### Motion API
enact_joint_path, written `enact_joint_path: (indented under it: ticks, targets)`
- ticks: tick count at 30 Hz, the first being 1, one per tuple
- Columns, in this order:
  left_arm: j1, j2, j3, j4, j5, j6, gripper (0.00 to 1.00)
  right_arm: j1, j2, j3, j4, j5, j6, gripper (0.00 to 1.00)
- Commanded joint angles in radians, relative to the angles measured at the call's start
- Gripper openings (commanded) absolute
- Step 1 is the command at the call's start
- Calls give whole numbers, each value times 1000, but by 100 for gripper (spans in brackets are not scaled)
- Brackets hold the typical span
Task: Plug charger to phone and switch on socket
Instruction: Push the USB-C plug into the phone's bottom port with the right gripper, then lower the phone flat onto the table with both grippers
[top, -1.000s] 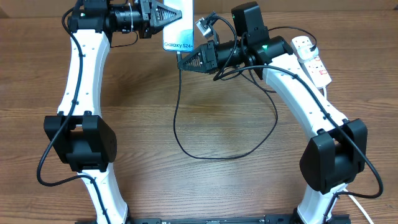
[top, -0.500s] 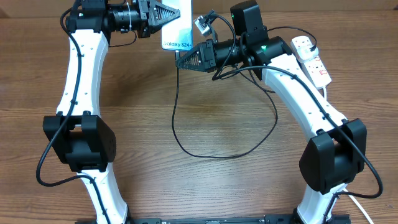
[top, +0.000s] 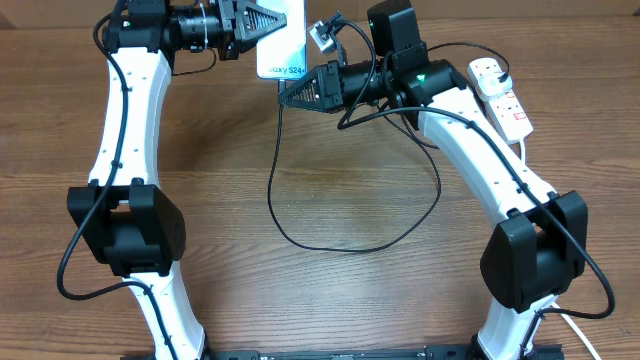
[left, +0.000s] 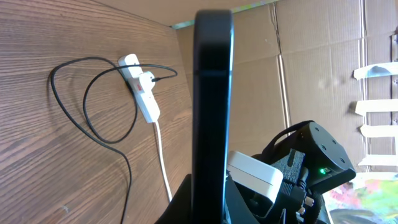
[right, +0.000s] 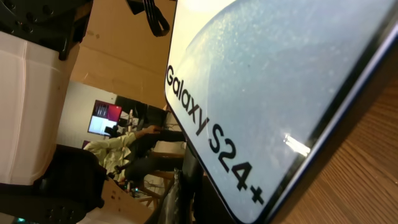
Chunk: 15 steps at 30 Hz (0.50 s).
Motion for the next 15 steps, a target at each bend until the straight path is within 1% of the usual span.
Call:
enact_joint_path:
  ticks: [1, 4, 6, 8, 11, 13, 15]
  targets:
    - [-16, -23, 6, -15, 97, 3, 4, -13, -22, 23, 36, 63, -2, 4]
    - [-16, -23, 6, -15, 97, 3, 4, -13, -22, 23, 36, 63, -2, 4]
    - [-16, -23, 6, -15, 93, 3, 4, -13, -22, 23, 35, 63, -2, 6]
    - [-16, -23, 6, -15, 82, 3, 4, -13, -22, 23, 35, 63, -2, 14]
    - [-15, -23, 6, -14, 64, 3, 4, -13, -22, 23, 27, 63, -2, 15]
    - [-13, -23, 6, -14, 54, 3, 4, -13, -22, 23, 23, 63, -2, 19]
    - [-13, -23, 6, -14, 37, 3, 4, -13, -22, 23, 21, 63, -2, 27]
